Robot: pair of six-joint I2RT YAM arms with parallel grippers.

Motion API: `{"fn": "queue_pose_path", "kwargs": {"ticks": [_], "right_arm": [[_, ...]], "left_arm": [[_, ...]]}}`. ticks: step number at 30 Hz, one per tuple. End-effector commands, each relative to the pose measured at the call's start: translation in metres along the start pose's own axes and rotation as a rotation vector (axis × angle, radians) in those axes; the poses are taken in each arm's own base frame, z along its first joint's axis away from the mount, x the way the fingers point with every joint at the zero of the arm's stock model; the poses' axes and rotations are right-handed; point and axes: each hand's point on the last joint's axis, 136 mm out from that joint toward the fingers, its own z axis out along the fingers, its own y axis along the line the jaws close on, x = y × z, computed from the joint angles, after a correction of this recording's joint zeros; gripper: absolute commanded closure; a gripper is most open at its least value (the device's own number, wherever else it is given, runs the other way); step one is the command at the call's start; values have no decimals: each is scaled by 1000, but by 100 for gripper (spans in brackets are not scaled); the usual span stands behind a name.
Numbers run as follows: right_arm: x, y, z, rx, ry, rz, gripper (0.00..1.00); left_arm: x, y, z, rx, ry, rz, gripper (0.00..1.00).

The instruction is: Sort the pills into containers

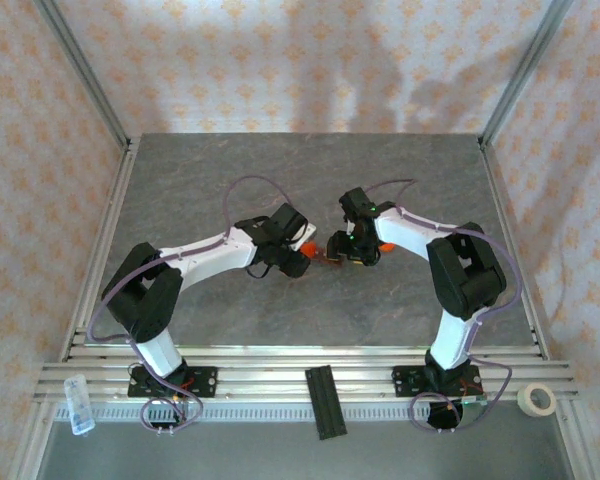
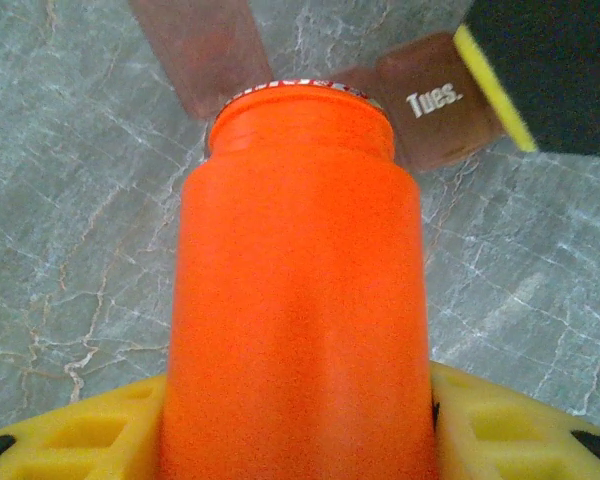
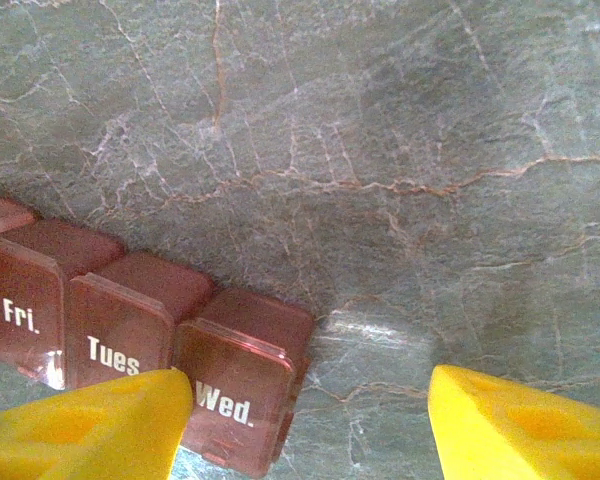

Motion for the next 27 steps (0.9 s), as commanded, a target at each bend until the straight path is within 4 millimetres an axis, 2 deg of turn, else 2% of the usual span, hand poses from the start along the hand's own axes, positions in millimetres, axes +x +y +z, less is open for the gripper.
{"fn": "queue_pose_path", "kwargs": {"ticks": [1,10,27], "right_arm": [[11,-15,12,72,44,11,34],[12,-15,13,72,47,11,34],[13,-16,16,76,54,13,34]], "left_arm": [[-3,9,-6,-35,31,15,100],[-1,17,-11,-56,95,21,100],[3,21,-7,-50,191,51,100]]}}
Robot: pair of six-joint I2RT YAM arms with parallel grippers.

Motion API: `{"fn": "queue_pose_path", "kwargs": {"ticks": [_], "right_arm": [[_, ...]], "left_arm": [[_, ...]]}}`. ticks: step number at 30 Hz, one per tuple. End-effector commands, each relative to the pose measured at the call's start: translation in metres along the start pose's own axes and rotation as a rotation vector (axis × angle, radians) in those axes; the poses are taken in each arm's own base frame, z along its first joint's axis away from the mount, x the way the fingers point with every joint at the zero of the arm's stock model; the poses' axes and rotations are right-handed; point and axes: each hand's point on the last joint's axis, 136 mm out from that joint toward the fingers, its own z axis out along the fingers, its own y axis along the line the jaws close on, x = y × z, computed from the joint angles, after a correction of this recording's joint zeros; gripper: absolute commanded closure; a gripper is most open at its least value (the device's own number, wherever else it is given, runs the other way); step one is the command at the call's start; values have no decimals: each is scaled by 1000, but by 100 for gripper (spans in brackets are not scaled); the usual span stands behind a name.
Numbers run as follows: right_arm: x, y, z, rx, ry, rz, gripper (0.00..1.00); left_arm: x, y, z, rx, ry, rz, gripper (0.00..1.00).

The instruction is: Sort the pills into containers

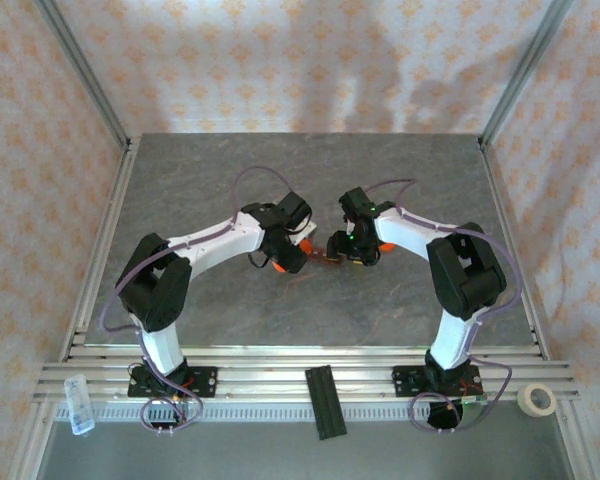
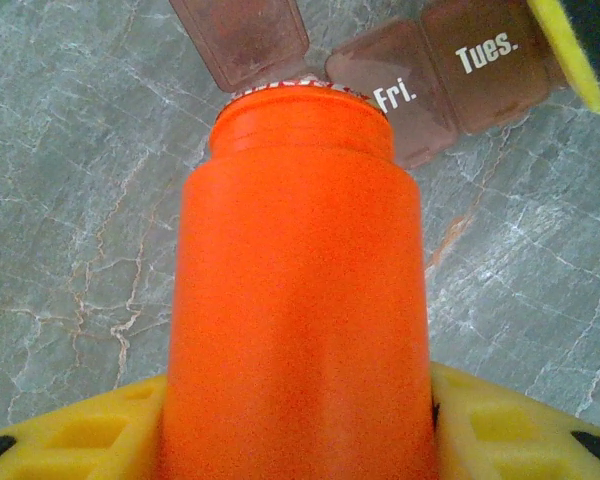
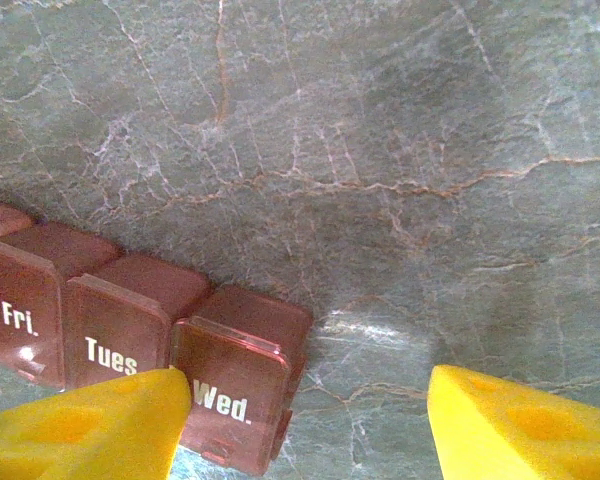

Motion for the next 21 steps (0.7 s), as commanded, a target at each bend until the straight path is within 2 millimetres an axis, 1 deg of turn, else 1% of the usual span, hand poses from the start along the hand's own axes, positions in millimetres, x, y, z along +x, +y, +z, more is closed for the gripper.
{"fn": "queue_pose_path", "kwargs": {"ticks": [1,8,18,19,21], "right_arm": [[12,-16,16,77,54,12,34],[13,-16,16,76,57,12,34],[13,-17,16,76,57,14,34],[13,-16,16,76,56,13,34],[14,-17,17,76,58,14,34]], "left_arm": [[-1,9,-4,-24,32,20,100],[-2,11,-4,-31,77,34,100],[-5,13,-10,-32,115,58,100],[-1,14,-1,-31,142,56,100],[-1,13,0,-27,143,59,100]]}}
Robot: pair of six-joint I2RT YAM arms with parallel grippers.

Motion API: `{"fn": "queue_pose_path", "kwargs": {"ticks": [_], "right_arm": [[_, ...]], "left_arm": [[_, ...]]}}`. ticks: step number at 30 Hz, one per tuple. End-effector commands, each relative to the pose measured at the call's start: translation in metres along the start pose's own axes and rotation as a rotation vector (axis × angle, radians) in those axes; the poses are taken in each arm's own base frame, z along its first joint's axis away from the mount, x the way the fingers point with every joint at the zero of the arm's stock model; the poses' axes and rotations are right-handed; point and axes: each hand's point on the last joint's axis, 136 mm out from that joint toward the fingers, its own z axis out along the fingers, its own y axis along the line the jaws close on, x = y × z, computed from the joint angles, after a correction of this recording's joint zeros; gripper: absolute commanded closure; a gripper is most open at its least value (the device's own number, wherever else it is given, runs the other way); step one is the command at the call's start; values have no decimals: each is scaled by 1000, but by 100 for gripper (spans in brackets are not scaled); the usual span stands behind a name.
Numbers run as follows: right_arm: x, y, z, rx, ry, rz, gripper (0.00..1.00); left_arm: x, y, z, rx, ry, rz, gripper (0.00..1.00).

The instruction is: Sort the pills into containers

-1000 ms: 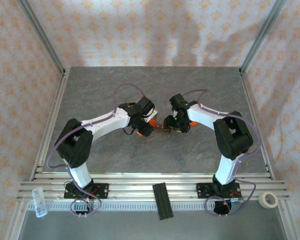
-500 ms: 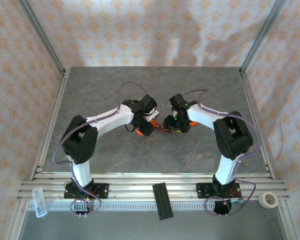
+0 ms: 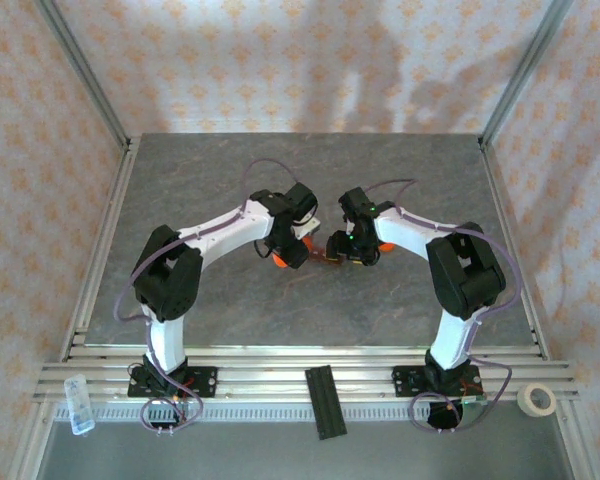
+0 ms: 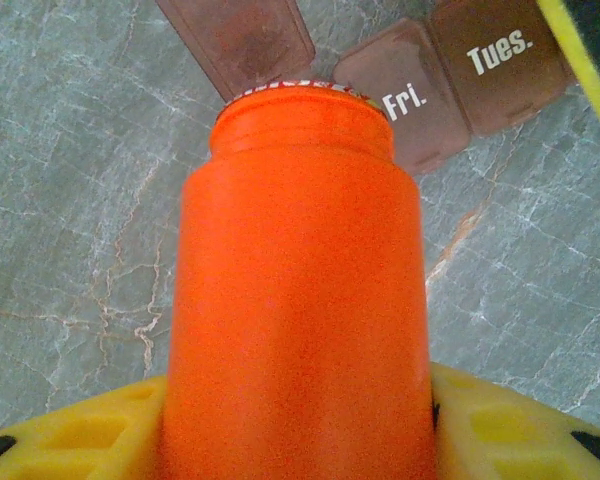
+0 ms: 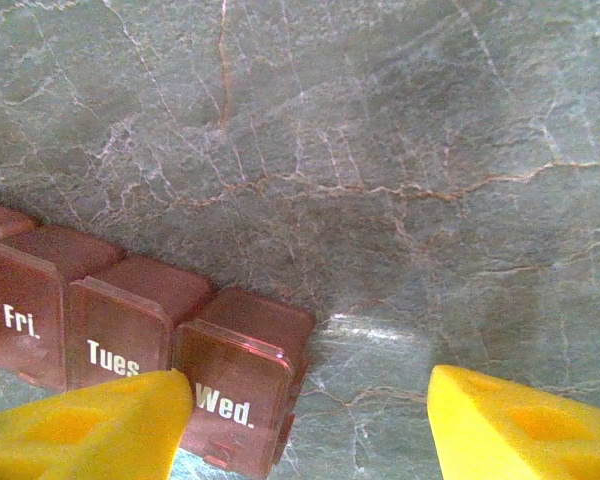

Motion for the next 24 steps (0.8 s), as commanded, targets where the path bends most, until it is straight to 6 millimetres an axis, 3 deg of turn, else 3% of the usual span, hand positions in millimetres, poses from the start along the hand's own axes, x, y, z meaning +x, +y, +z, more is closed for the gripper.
{"fn": "queue_pose_path", "kwargs": {"ticks": [1,12,13,24], "right_arm": [[15,-17,15,77,57,14,34],[15,-18,18,80,60,18,34],[14,-18,18,81,60,18,34],[14,-20,17,91,55,17,34]], "left_arm": [[7,8,3,-21,50,12,100],[10,5,18,-5,16,-18,100],[7,5,10,-4,-18,-21,100],[0,0,11,21,-157,-61,100]]}}
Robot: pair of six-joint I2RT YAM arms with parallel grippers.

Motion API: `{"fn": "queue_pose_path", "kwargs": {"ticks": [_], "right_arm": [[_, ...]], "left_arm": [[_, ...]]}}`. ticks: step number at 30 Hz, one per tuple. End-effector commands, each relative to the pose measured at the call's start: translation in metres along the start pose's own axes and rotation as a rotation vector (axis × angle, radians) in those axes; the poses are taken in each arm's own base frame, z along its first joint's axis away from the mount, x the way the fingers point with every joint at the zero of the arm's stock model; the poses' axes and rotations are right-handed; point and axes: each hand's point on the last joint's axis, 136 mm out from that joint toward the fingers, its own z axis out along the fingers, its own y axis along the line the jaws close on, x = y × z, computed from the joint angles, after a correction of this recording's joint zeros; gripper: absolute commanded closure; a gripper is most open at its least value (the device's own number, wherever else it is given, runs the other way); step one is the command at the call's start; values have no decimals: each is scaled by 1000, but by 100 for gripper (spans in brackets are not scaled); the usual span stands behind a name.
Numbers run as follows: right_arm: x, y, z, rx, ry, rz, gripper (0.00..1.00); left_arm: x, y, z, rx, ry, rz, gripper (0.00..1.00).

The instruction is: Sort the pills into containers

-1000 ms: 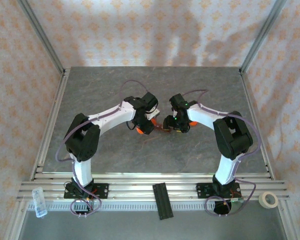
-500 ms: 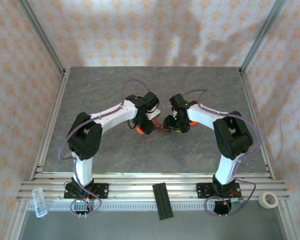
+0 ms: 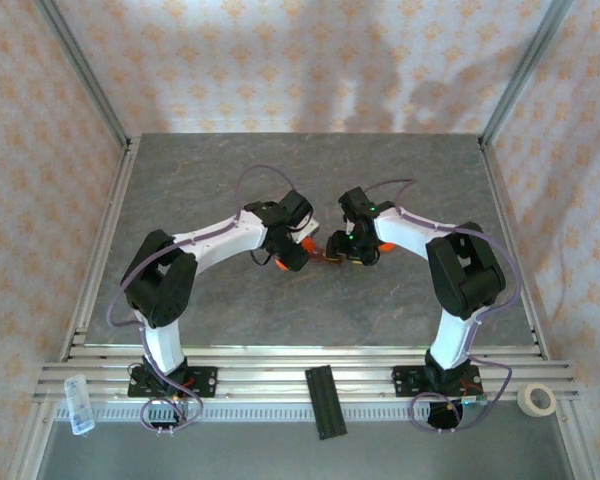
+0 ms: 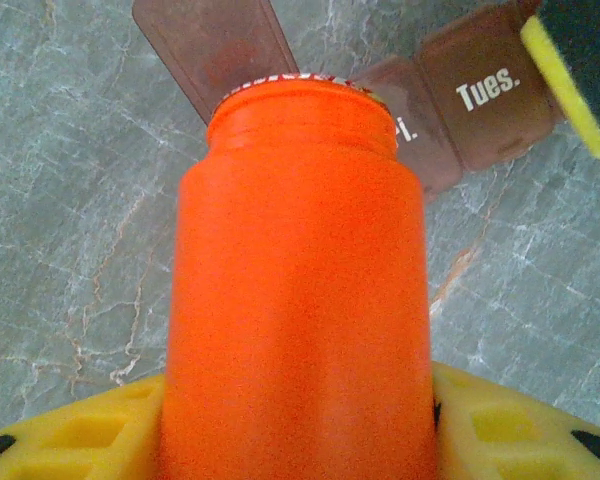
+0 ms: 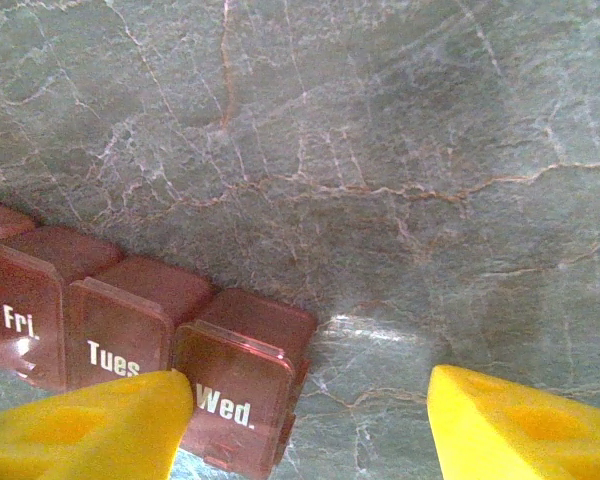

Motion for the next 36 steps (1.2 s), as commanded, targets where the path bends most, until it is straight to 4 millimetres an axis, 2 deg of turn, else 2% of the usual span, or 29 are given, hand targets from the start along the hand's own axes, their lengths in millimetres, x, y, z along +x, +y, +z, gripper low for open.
{"fn": "queue_pose_path", "kwargs": {"ticks": [1,6,20,36], "right_arm": [[14,-21,17,95,54,17,34],[14,-21,17,99,53,18,35],[13,-23,19,104,48,28,35],[6,-20,14,109,27,39,35]], "left_arm": [[2,2,-1,8,-45,-42,100],[-4,-2,-4,36,-143,-62,100],[-5,-3,-3,56,-363,-104,100],[-6,-4,-9,80,-536,-131,100]]}}
